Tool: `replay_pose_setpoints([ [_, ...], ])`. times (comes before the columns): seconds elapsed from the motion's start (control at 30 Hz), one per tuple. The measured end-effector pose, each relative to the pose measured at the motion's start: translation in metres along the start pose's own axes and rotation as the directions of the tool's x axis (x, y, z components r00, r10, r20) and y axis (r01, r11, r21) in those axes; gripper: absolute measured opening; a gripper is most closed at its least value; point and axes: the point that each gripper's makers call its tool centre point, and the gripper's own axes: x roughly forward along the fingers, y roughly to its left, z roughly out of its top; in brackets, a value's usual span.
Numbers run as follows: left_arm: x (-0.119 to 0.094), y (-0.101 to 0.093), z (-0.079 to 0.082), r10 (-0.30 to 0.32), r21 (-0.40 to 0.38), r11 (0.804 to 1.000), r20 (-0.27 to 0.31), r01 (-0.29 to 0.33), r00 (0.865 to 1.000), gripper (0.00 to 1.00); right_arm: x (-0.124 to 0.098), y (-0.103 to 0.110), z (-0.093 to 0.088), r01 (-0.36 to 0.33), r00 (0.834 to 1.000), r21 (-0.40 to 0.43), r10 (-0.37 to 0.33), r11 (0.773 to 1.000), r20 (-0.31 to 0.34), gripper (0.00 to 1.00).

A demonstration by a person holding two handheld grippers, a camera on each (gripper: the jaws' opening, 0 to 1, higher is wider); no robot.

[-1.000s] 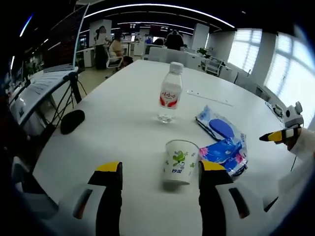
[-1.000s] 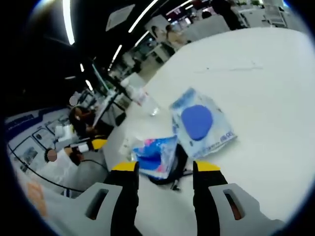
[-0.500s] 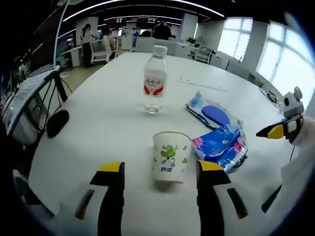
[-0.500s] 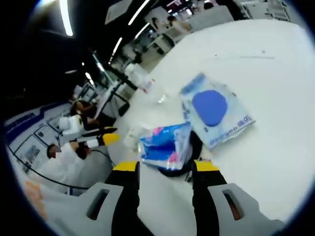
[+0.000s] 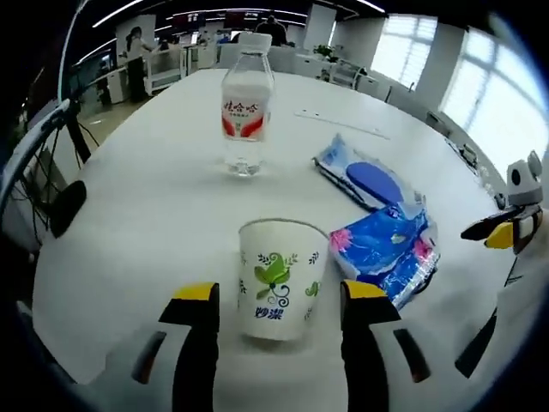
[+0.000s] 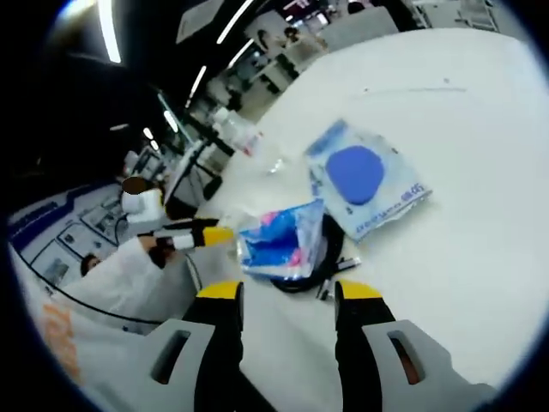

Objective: Arrange the tabletop items into an orderly group along one side of the table until the central work area is clear of visible clutter.

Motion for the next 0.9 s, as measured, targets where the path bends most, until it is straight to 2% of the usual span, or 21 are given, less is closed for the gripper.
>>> replay_pose_setpoints([
  [0.13,0.003,0.006,-0.008,0.041,0.038,0.998,-0.028,-0.04,0.999,0.47,-0.001,0.001,-0.001,-0.003,1.0,-0.004,0.003,1.0,0.0,0.41],
  [0.17,0.005,0.008,-0.011,0.05,0.044,0.998,-0.033,-0.048,0.998,0.42,-0.001,0.001,-0.001,-0.004,1.0,-0.003,0.004,1.0,0.0,0.41],
  [0.2,0.006,0.009,-0.013,0.051,0.048,0.998,-0.037,-0.049,0.998,0.42,-0.001,0.001,-0.002,-0.004,1.0,0.001,0.004,1.0,0.0,0.41],
  [0.23,0.005,0.012,-0.014,0.063,0.027,0.998,-0.04,-0.062,0.997,0.41,-0.001,0.0,-0.002,-0.005,1.0,0.004,0.005,1.0,0.0,0.41],
  [0.37,0.001,0.01,-0.01,0.056,-0.026,0.998,-0.007,-0.056,0.998,0.39,-0.004,-0.001,-0.003,-0.004,1.0,0.011,0.003,1.0,0.006,0.41],
  [0.47,-0.008,0.009,0.0,0.072,-0.04,0.997,0.053,-0.07,0.996,0.39,-0.006,-0.002,-0.003,-0.002,1.0,0.016,0.002,1.0,0.013,0.41],
  [0.53,-0.018,0.007,0.012,0.07,-0.094,0.994,0.116,-0.06,0.991,0.39,-0.007,-0.002,-0.002,-0.003,1.0,0.019,0.002,1.0,0.02,0.41],
  [0.6,-0.027,0.0,0.025,0.047,-0.121,0.992,0.186,-0.024,0.981,0.39,-0.008,-0.002,0.0,-0.004,1.0,0.025,0.003,1.0,0.031,0.41],
  [0.7,-0.038,-0.014,0.041,-0.007,-0.085,0.996,0.257,0.03,0.966,0.39,-0.008,-0.002,0.005,-0.007,0.999,0.029,0.005,1.0,0.047,0.41],
  [0.77,-0.044,-0.029,0.051,-0.066,-0.048,0.995,0.309,0.085,0.949,0.38,-0.008,-0.001,0.007,-0.014,0.998,0.033,0.012,0.999,0.059,0.41],
  [0.8,-0.047,-0.037,0.058,-0.1,-0.031,0.993,0.348,0.118,0.932,0.38,-0.008,0.001,0.008,-0.018,0.998,0.035,0.016,0.999,0.063,0.41],
  [0.87,-0.049,-0.05,0.061,-0.148,-0.006,0.987,0.37,0.162,0.917,0.38,-0.008,0.004,0.009,-0.029,0.997,0.033,0.026,0.999,0.07,0.41],
  [0.9,-0.048,-0.053,0.061,-0.157,0.005,0.986,0.37,0.167,0.915,0.38,-0.008,0.006,0.009,-0.035,0.997,0.036,0.032,0.999,0.072,0.41],
])
